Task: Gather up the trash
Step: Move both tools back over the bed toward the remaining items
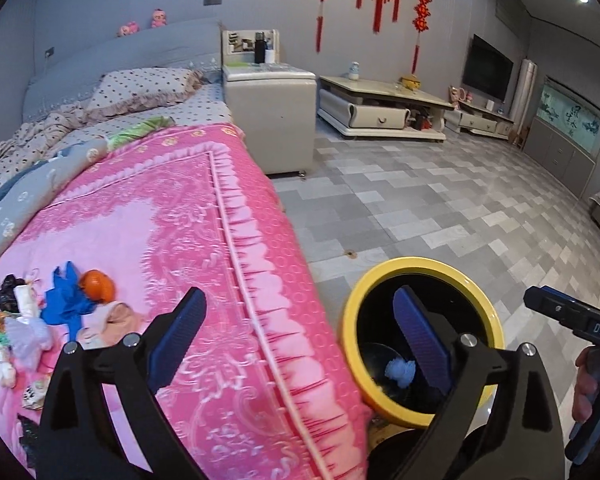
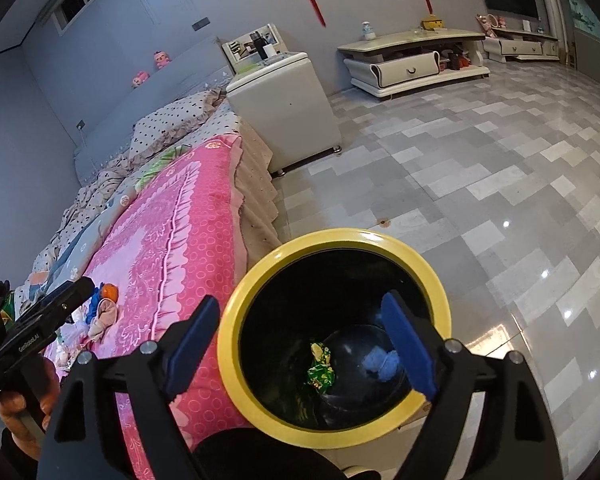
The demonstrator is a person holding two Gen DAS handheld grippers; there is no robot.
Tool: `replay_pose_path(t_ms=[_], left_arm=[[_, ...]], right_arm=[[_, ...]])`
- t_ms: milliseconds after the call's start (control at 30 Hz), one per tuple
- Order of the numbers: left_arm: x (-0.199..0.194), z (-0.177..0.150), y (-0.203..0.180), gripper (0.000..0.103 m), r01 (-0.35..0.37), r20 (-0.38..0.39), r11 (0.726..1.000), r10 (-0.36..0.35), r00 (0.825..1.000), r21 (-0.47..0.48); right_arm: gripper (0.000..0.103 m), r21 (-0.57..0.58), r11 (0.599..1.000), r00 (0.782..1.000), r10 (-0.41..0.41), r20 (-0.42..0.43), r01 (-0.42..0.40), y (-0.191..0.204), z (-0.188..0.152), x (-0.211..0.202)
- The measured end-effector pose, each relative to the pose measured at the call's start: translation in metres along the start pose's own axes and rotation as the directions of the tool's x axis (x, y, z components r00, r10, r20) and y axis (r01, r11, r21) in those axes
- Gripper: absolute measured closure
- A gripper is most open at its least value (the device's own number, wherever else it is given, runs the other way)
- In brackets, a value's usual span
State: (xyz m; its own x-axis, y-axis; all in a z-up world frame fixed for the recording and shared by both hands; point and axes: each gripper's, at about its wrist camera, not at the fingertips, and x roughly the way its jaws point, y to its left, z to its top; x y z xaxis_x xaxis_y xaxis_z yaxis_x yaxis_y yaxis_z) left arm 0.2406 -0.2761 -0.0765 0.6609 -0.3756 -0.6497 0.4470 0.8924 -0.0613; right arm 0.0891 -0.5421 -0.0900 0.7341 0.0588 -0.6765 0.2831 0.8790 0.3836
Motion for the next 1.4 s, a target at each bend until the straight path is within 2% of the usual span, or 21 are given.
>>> replay_pose_path(t_ms=[167, 433, 700, 933, 1100, 1400], left_arm=[[-0.028, -0.003, 0.04, 0.012, -0.047, 0.033, 0.997, 0.049, 0.998, -0.056], [-0.074, -0.01, 0.112, 0.011, -0.147, 0.084, 0.977, 0.161, 0.983, -0.155], [-0.118, -0.019, 0.189, 0.01, -0.246, 0.119, 0.934, 0.284, 0.951, -0.261], [-0.141, -0.037, 0.256, 0.01, -0.35, 0.088, 0.882, 0.394, 0.915, -0.316], [-0.145, -0.055, 0.299, 0.01, -0.403, 0.045, 0.842, 0.447, 0.893, -0.359], [-0.125, -0.087, 0.352, 0.01, -0.441, -0.024, 0.802, 0.473, 0.881, -0.402]], right_arm=[[0.023, -0.059, 0.997, 0.999, 0.042, 0.014, -0.041, 0.04, 0.006, -0.009], [0.017, -0.166, 0.983, 0.996, 0.087, 0.03, -0.081, 0.103, 0.011, -0.013], [0.011, -0.269, 0.954, 0.99, 0.141, 0.018, -0.131, 0.174, 0.01, -0.001], [0.01, -0.336, 0.92, 0.978, 0.207, -0.023, -0.203, 0.235, 0.003, 0.017], [0.01, -0.375, 0.898, 0.972, 0.227, -0.053, -0.23, 0.276, -0.006, 0.037], [0.009, -0.414, 0.877, 0.97, 0.211, -0.12, -0.242, 0.327, -0.021, 0.085]])
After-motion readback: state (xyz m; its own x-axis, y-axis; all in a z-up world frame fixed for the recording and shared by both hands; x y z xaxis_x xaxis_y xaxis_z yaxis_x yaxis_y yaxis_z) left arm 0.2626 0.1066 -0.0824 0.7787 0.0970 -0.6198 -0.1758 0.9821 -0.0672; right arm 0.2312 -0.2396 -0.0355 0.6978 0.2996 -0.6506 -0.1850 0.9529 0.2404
